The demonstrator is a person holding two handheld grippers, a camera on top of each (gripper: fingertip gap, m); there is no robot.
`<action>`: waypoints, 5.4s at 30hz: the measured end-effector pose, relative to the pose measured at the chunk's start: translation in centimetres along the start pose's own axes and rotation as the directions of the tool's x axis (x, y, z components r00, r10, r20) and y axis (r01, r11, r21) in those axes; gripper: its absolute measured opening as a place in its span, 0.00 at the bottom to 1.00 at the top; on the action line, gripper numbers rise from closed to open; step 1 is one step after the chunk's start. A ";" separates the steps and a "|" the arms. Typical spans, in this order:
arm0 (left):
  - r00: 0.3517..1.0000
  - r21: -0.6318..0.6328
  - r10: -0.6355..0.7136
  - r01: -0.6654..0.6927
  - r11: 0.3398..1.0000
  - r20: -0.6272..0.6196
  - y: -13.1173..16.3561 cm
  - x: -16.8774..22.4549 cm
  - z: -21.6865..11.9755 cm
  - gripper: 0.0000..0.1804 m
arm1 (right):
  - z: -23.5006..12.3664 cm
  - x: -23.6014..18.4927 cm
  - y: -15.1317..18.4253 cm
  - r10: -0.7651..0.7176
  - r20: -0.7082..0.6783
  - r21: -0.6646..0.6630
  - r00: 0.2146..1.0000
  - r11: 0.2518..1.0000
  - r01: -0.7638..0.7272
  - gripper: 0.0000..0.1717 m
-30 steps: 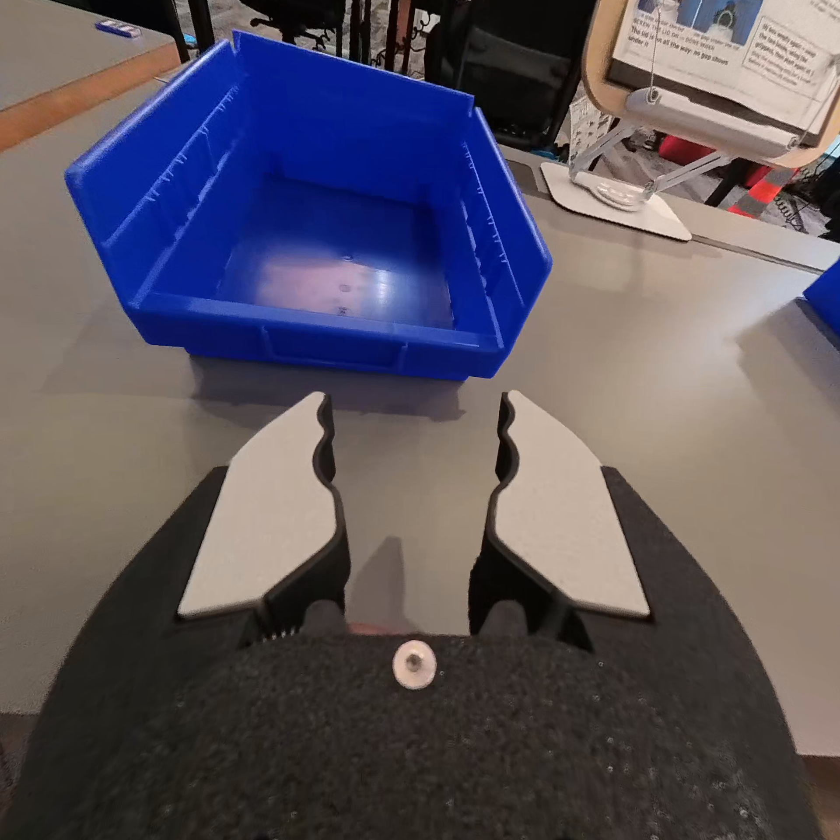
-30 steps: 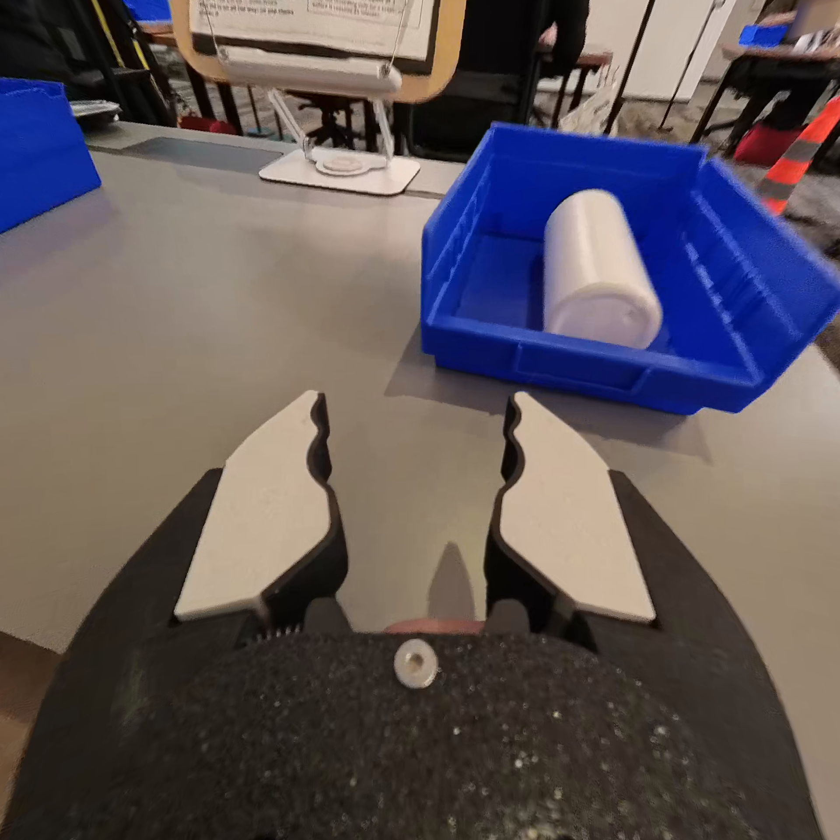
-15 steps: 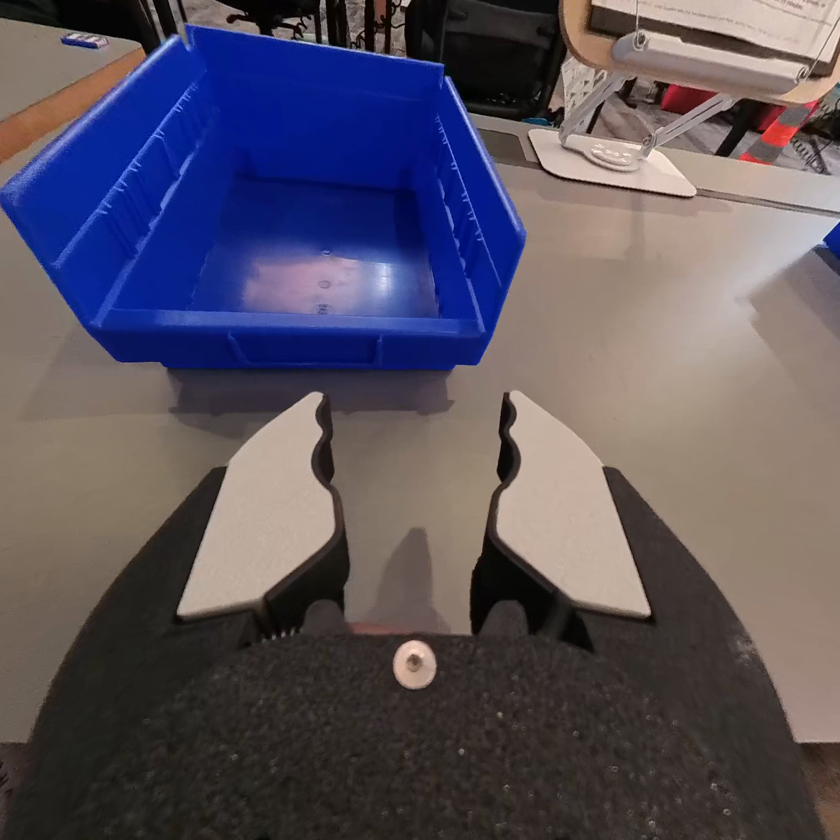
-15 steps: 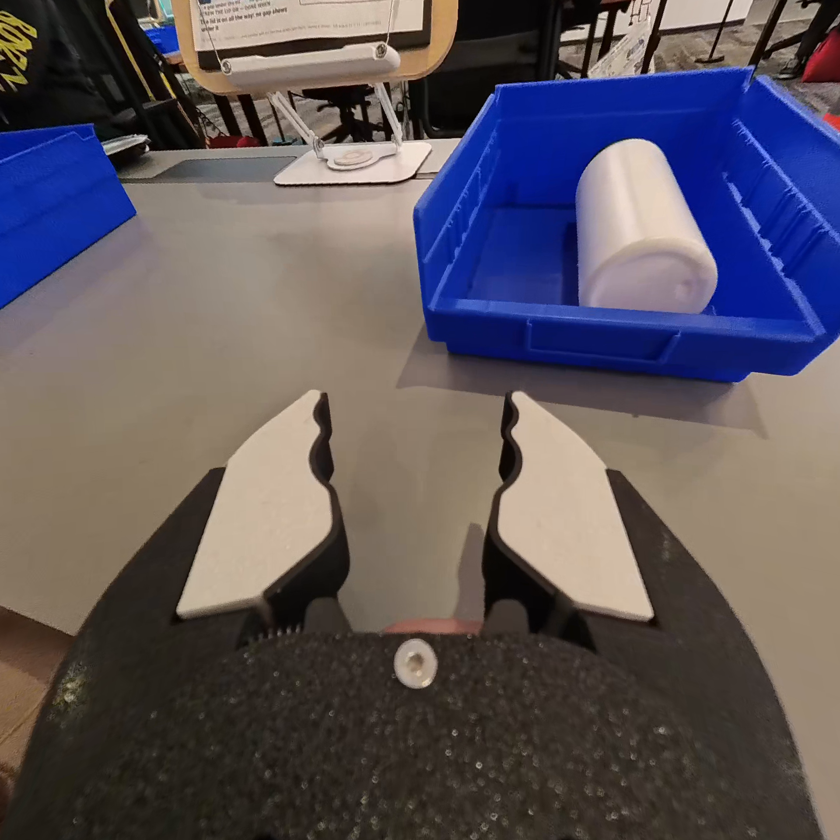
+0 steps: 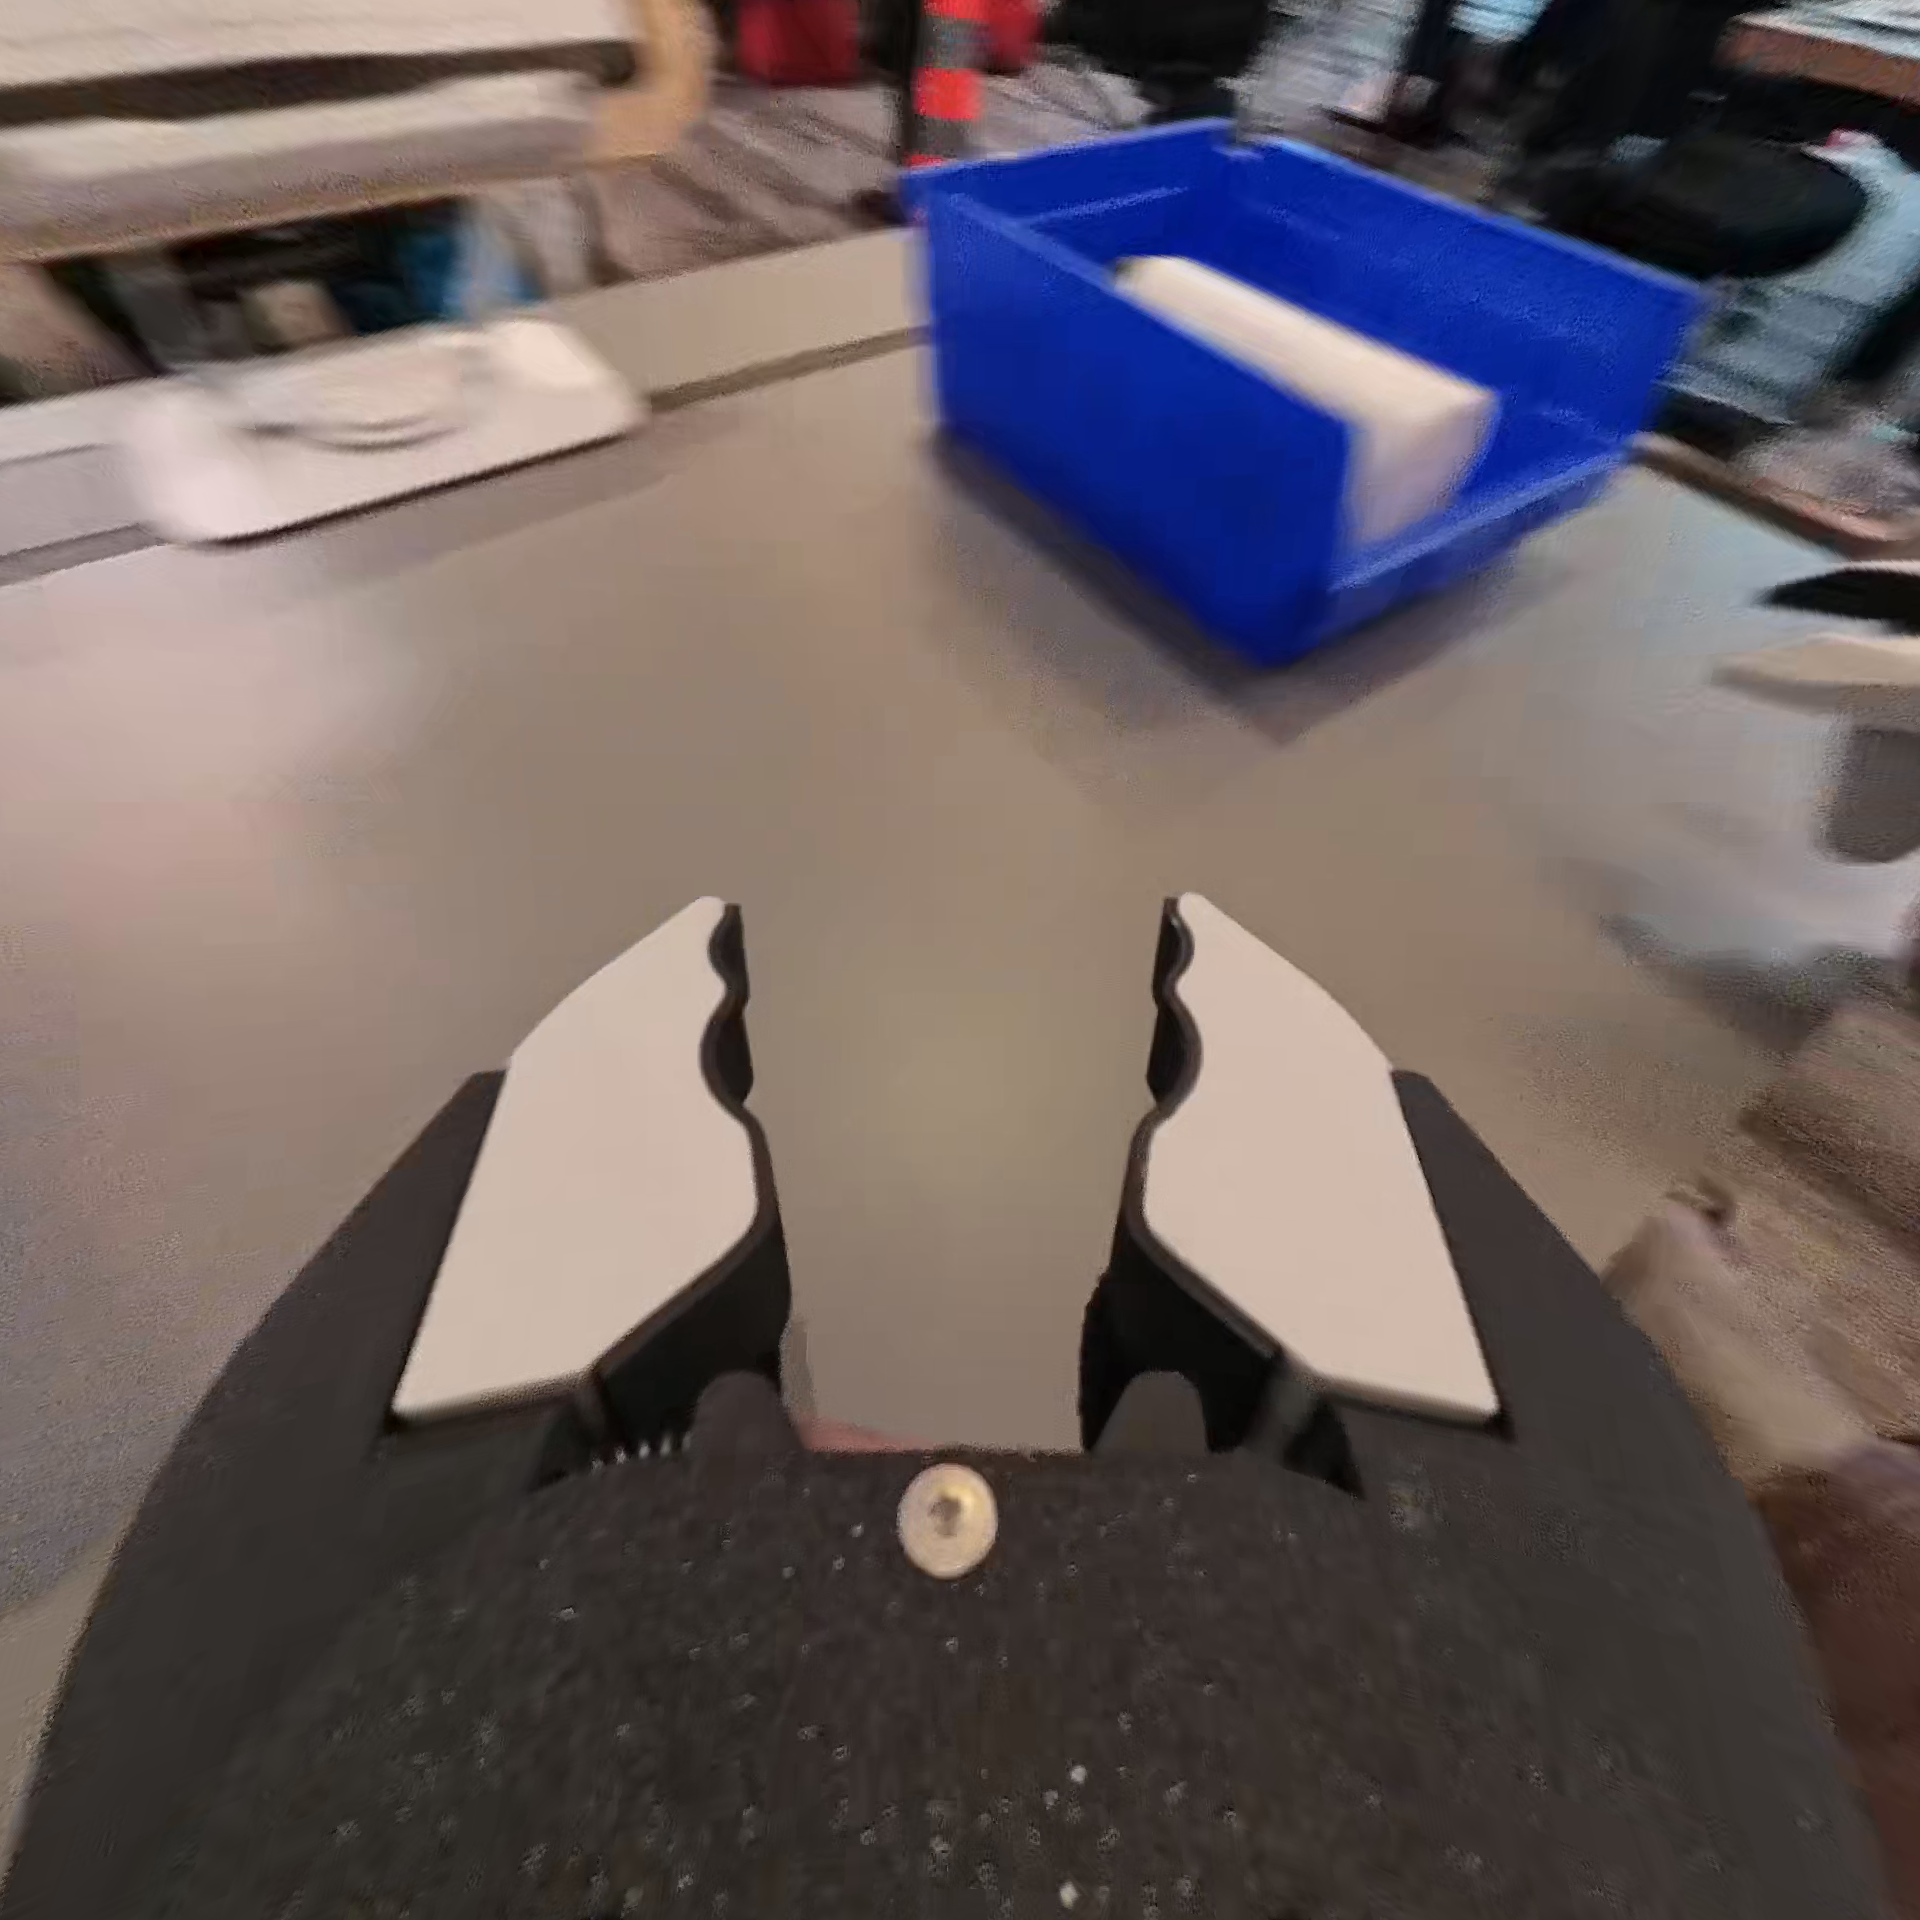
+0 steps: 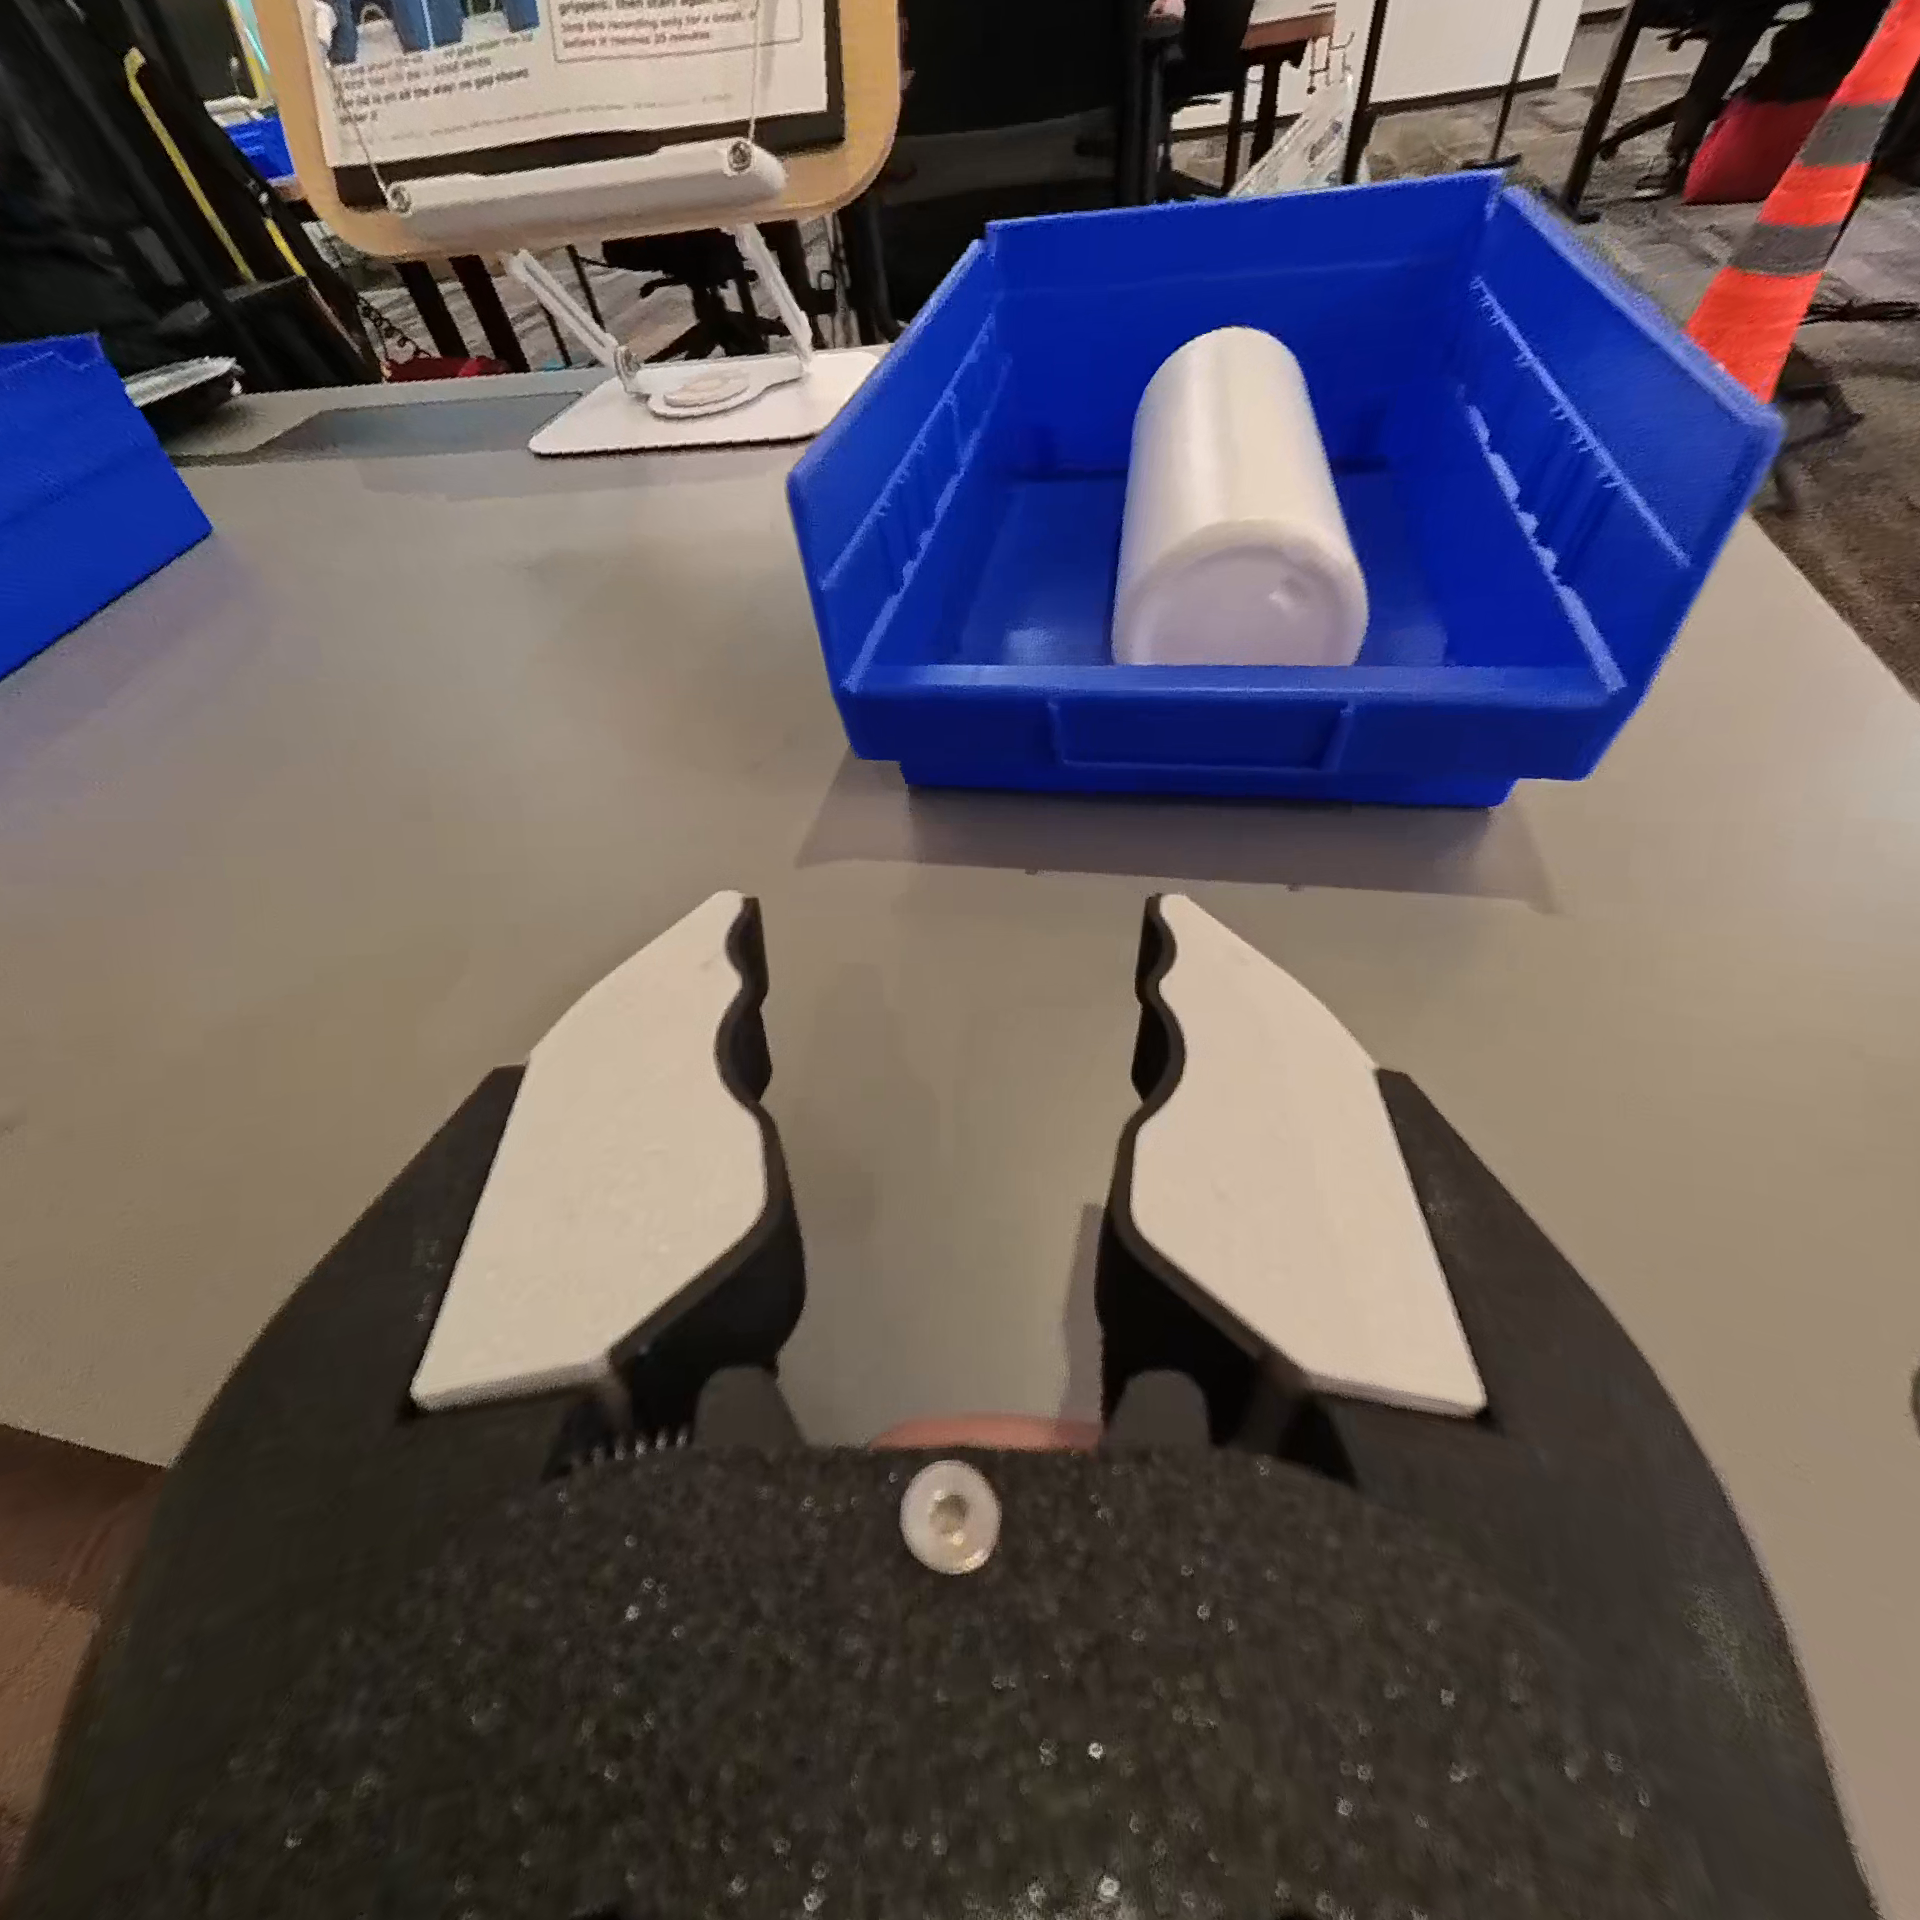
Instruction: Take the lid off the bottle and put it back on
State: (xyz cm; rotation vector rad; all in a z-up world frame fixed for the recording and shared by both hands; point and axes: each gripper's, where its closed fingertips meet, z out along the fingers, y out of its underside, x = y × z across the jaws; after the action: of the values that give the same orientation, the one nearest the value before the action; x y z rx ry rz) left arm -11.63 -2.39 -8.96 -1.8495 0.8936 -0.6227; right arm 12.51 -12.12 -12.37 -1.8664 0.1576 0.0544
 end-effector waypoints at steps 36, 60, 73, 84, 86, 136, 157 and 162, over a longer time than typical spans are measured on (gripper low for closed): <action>0.980 -0.040 -0.125 0.133 0.990 0.157 0.4 6.4 9.3 0.02 | 0.6 3.0 1.7 0.145 -0.309 -0.089 0.940 0.979 -0.181 0.07; 0.747 0.220 -0.309 0.220 0.951 0.588 4.7 -20.6 -7.8 0.01 | 16.3 -25.9 -3.1 0.005 0.005 0.039 1.000 0.999 -0.006 0.01; 0.773 0.113 -0.476 0.475 0.872 0.419 1.6 -28.6 -19.3 0.48 | 8.0 -27.8 -2.8 0.126 0.484 0.008 0.866 0.989 -0.149 0.28; 0.787 0.041 -0.334 0.367 0.929 0.520 10.3 -45.0 -20.1 0.47 | 5.1 -36.5 0.7 -0.202 0.657 0.085 0.727 0.977 0.194 0.28; 0.803 0.034 -0.336 0.368 0.929 0.492 10.6 -45.3 -19.1 0.35 | 5.5 -36.8 0.7 -0.220 0.649 0.081 0.728 0.972 0.222 0.28; 0.932 0.067 -0.072 0.052 0.996 0.356 -12.1 -2.9 10.0 0.02 | 9.6 -0.3 -15.6 -0.045 -0.221 -0.029 0.974 0.999 0.039 0.02; 1.000 0.070 -0.019 0.018 0.997 0.007 -10.2 9.8 15.6 0.32 | 7.8 15.7 -12.3 -0.071 -0.307 0.103 0.949 0.989 0.107 0.28; 0.997 0.127 0.061 -0.067 0.990 0.045 -11.6 3.4 6.1 0.32 | 5.2 8.1 -18.0 -0.174 -0.124 0.192 0.977 0.962 0.195 0.36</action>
State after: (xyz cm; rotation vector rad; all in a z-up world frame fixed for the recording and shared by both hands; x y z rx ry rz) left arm -1.56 1.37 -0.84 -1.7058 0.8625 -0.5871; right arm 23.25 -2.62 2.22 -1.6724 0.0587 -0.1841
